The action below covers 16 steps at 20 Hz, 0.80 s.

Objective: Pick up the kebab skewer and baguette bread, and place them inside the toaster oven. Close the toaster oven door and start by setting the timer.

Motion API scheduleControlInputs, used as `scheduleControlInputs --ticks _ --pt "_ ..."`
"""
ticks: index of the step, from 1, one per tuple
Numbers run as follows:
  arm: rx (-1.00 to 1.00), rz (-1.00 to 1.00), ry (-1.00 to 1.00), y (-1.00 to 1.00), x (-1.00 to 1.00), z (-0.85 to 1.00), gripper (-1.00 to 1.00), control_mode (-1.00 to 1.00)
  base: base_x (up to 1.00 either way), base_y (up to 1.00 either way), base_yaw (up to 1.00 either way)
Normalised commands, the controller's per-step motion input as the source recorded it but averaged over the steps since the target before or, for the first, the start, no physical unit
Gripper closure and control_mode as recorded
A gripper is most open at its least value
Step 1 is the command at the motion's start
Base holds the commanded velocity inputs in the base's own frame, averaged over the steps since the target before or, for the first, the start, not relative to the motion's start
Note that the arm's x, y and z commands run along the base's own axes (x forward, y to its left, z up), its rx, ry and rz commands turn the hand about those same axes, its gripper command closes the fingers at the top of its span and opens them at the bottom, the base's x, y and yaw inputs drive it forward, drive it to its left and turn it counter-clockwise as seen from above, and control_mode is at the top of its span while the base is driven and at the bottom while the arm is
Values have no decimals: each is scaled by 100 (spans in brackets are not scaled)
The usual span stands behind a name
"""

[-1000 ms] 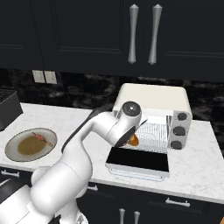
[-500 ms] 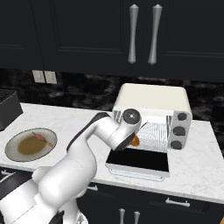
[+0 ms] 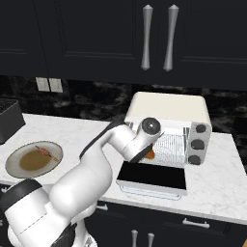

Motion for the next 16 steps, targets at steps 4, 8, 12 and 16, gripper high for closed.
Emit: scheduleControlInputs --ticks 4,8,12,16 --pt "-1 7 0 -4 -4 -26 100 -100 0 0 0" --pt "-3 5 0 0 -2 -23 -100 -100 0 0 0" --pt "-6 3 0 0 -14 -14 -100 -100 0 0 0" --pt "-5 1 -4 0 -31 -1 -100 -100 0 0 0"
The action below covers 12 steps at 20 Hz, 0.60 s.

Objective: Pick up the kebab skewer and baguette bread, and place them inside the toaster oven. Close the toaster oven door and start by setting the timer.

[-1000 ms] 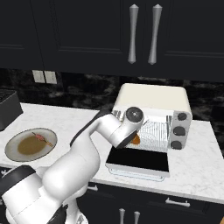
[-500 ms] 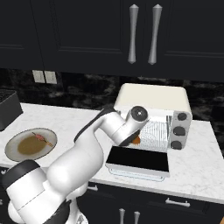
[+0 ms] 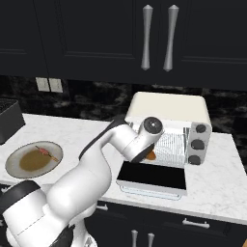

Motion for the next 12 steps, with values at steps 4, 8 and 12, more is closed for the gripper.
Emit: scheduleControlInputs --ticks 4,8,12 --pt "-3 0 -5 0 -32 0 -100 -100 0 0 0" --pt "0 0 -1 0 -2 11 -100 -100 0 0 0" --pt "0 0 -5 10 -29 68 -100 -100 0 0 0"
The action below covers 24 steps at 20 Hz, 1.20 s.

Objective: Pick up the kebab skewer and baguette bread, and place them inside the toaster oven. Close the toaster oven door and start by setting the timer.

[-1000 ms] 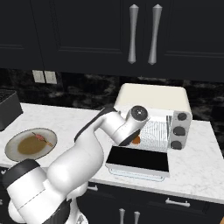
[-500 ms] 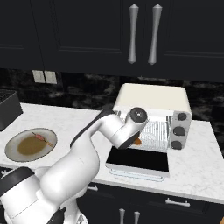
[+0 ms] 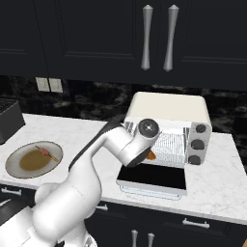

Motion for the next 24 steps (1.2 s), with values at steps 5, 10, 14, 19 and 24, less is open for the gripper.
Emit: scheduleControlInputs --ticks 5,10,14,19,24 --pt "0 -3 3 64 -76 73 -100 -100 0 0 0" --pt "0 -19 4 82 -98 24 -100 -100 0 0 0" --pt "0 -33 0 100 -74 4 -100 -100 0 0 0" --pt "1 -28 7 100 -2 9 -100 -100 0 0 0" --pt "5 -5 15 100 21 1 -100 -100 0 0 0"
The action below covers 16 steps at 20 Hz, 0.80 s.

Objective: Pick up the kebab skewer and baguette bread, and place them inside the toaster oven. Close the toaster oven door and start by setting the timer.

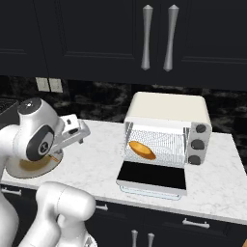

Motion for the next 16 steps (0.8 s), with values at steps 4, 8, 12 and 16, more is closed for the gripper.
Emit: scheduleControlInputs --ticks 4,8,12,16 --pt "15 0 22 88 18 0 -100 -100 0 0 0" --pt "21 0 14 64 0 -5 -100 -100 0 0 0" --pt "14 0 0 62 -1 -40 -100 -100 0 0 0" --pt "0 0 0 47 6 -58 -100 -100 0 0 0"
